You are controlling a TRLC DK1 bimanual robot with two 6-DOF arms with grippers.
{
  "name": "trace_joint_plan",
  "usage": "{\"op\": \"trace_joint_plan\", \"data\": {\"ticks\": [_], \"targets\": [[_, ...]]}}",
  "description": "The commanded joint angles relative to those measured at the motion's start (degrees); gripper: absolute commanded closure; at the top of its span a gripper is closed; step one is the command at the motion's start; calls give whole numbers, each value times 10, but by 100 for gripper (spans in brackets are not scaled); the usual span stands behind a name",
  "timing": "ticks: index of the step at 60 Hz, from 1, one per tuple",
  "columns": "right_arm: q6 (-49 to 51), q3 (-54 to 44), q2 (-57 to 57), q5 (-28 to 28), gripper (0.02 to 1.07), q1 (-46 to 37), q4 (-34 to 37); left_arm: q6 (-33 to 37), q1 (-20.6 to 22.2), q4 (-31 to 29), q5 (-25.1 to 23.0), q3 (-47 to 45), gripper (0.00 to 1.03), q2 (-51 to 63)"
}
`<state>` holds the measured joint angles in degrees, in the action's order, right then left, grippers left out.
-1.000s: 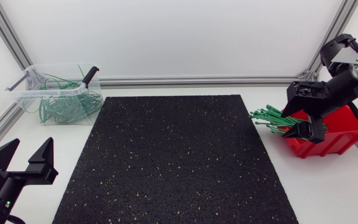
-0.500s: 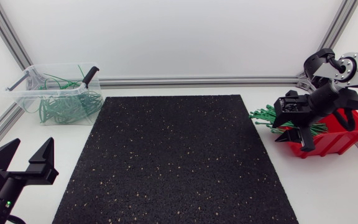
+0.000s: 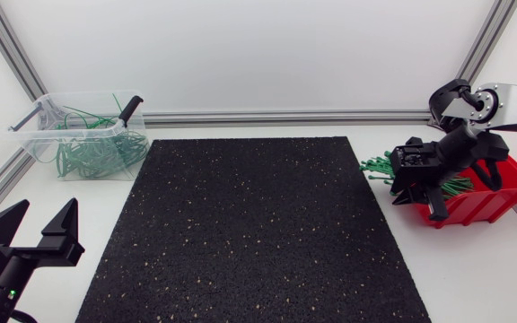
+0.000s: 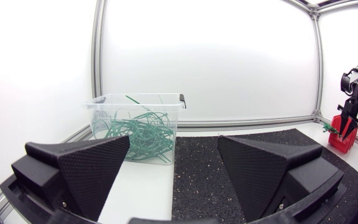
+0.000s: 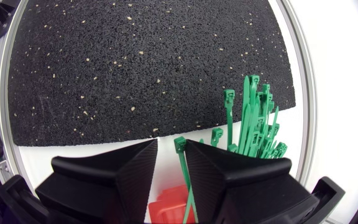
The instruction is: Take a green cable tie from the red box, thread the tail through the head to close it, then place it in the transparent bin on the left.
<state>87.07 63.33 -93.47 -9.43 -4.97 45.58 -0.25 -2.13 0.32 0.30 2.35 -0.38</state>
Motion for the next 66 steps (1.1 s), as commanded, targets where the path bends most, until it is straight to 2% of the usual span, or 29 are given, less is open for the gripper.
{"op": "trace_joint_plan", "data": {"ticks": [1, 6, 13, 22, 29, 47, 66], "targets": [[15, 8, -7, 6, 75, -1, -1, -12, 5, -14, 0, -22, 4, -1], [14, 7, -7, 15, 80, 1, -4, -12, 5, -14, 0, -22, 4, -1], [14, 9, -5, 16, 80, 1, -5, -12, 5, -14, 0, -22, 4, -1], [13, 10, -11, 33, 90, 3, -3, -12, 6, -14, 0, -22, 4, -1], [11, 23, -12, 32, 101, 3, 18, -11, 7, -14, 0, -22, 4, -1], [10, 40, 41, 17, 101, 1, 61, -12, 9, -14, 0, -22, 4, -1], [-36, 108, 129, -51, 101, 16, 151, -12, 10, -14, 0, -22, 4, -1]]}}
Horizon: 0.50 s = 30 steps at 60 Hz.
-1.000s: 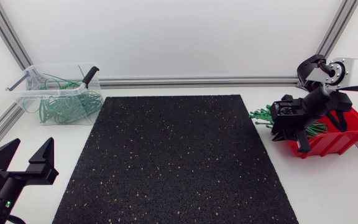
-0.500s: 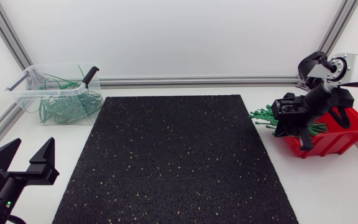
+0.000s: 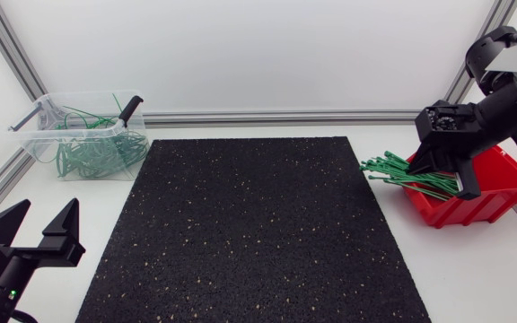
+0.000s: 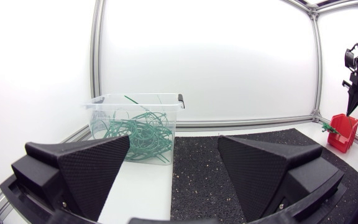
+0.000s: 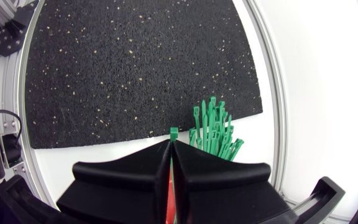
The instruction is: Take a green cable tie from the red box, thread the tail through the head to close it, then place it in the transparent bin on the left.
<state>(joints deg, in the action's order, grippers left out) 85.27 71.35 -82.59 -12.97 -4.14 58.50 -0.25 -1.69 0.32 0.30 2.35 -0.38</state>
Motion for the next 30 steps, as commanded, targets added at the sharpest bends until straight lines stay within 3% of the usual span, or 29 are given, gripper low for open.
{"op": "trace_joint_plan", "data": {"ticks": [1, 30], "targets": [[-20, 32, 22, -20, 101, 10, 28, -12, 6, -14, 0, -22, 4, -1], [-190, 133, 83, -115, 101, 130, 159, -9, 19, -15, -2, 17, 5, 1]]}}
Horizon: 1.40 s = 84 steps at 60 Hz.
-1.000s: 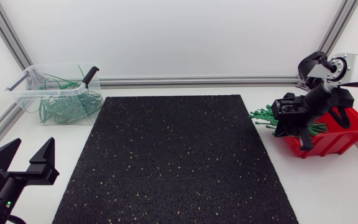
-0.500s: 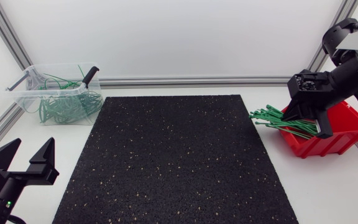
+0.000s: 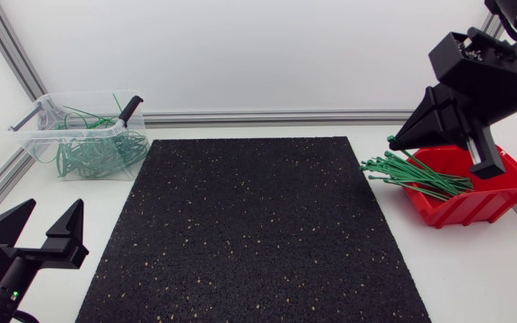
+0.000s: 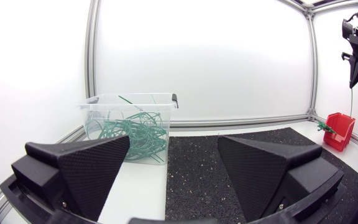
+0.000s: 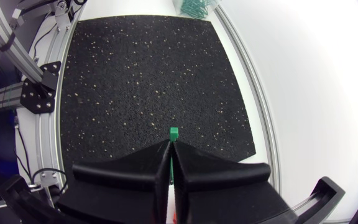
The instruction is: Take a green cable tie from the red box, thread the tail through the head to close it, then place it in the transparent bin on the left.
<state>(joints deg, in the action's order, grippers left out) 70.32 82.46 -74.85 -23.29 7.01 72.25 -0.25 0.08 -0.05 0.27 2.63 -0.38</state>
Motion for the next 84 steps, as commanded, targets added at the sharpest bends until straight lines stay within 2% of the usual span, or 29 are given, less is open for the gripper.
{"op": "trace_joint_plan", "data": {"ticks": [1, 10, 18, 27, 33, 39, 49, 56, 59, 62, 67, 74, 84], "targets": [[-50, 24, 6, -12, 101, 26, 22, -9, 1, -16, -2, 25, 5, 7], [-122, 34, 17, -12, 101, 87, 22, -12, 2, -17, -3, 92, 6, 104], [-191, 57, 12, -13, 101, 129, 11, -23, 2, -44, -35, 156, 6, 175], [-236, 81, -12, -42, 101, 143, 6, -23, 4, -88, -93, 234, 8, 269], [-275, 98, -38, -64, 101, 141, -13, -23, 16, -135, -158, 301, 9, 368], [-310, 99, -59, -81, 101, 139, -28, -21, 18, -174, -186, 354, 9, 432], [-337, 72, -78, -134, 101, 143, -51, 42, 97, -220, -203, 428, 9, 523], [-363, 41, -79, -164, 101, 146, -91, 64, 127, -226, -235, 447, 9, 551], [-368, 27, -81, -174, 101, 148, -102, 73, 161, -227, -243, 454, 9, 562], [-370, 16, -86, -187, 101, 151, -107, 75, 178, -224, -256, 458, 9, 571], [-371, -8, -92, -210, 101, 151, -120, 75, 186, -193, -324, 451, 9, 577], [-371, -34, -98, -247, 101, 151, -126, 69, 202, -159, -359, 445, 8, 589], [-388, -45, -104, -302, 101, 146, -121, 63, 233, -164, -382, 460, 8, 615]]}}
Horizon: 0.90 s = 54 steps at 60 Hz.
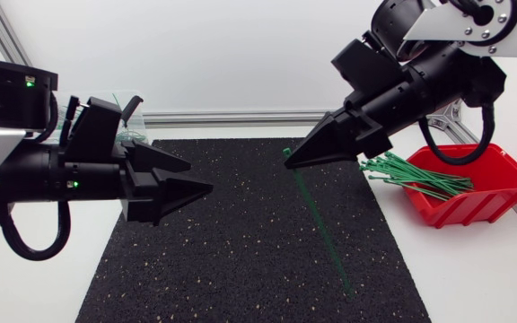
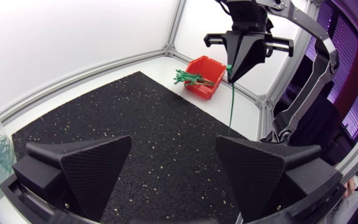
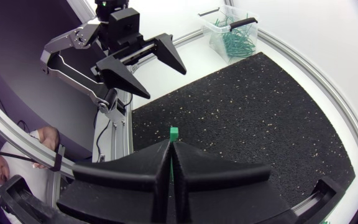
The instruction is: Take a green cable tie from the red box, thread the tail through the head to close it, then place it in the transparent bin on the left.
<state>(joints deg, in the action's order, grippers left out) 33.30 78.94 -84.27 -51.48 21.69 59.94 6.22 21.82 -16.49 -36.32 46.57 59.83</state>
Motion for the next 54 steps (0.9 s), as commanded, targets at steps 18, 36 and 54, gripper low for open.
{"op": "trace_joint_plan", "data": {"ticks": [18, 36, 54], "targets": [[-40, -5, -29, -90, 101, -4, -2, -39, 52, 33, -78, 56, 8, 63], [-45, -21, -52, -131, 101, -32, -33, -60, 67, 66, -114, 60, 8, 108], [-86, -39, -64, -136, 101, -7, -87, -82, 75, 124, -118, 56, 8, 130]]}}
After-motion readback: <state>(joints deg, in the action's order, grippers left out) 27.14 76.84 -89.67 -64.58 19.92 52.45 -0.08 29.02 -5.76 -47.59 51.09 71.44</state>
